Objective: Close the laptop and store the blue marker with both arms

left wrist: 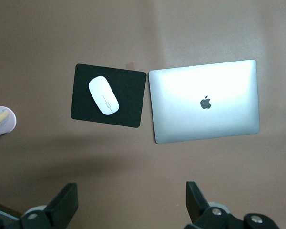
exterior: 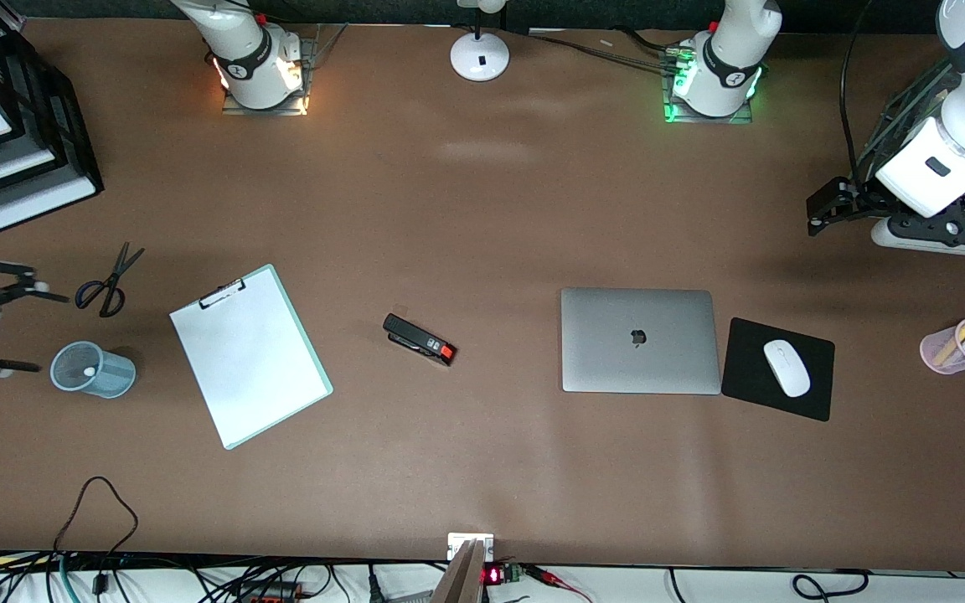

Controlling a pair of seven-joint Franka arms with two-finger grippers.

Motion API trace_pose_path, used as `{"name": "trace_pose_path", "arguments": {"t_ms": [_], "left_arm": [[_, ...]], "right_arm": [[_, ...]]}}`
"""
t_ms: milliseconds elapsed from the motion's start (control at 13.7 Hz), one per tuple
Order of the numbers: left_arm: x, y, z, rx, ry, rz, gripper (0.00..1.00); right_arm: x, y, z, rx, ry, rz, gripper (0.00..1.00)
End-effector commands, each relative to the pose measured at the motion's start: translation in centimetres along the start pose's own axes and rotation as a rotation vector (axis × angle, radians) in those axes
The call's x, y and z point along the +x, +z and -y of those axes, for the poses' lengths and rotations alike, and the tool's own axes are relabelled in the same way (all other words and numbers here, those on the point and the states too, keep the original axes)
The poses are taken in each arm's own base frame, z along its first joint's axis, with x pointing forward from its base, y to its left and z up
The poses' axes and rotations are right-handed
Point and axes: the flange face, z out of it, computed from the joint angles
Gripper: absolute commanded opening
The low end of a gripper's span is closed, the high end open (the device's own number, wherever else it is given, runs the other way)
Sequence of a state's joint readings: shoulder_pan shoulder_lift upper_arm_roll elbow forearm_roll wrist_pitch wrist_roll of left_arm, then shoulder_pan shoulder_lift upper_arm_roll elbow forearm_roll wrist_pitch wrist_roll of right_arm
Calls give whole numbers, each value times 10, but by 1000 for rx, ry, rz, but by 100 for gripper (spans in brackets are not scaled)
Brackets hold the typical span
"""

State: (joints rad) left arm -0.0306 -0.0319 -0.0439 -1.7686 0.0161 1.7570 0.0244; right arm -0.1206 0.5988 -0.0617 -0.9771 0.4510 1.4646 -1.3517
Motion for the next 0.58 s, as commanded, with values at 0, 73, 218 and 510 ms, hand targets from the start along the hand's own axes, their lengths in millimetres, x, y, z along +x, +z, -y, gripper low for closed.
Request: {"name": "trace_pose_path", "arguments": {"t_ms": [0,73,218,510], "left_arm": [[3,-4,-1,-14,-8,-8,100],[3,-5,-1,-14,-8,-9,100],[3,-4,-2,-14,-7,-8,100],[3,-4,-4,-15,-5,-8,100]], "right_arm": [[40,7,18,-29,116,99,100],[52,14,22,-32,155,118,100],[77,19,35,-57,248,161,100],[113,37,66,-121,468,268,100]]}}
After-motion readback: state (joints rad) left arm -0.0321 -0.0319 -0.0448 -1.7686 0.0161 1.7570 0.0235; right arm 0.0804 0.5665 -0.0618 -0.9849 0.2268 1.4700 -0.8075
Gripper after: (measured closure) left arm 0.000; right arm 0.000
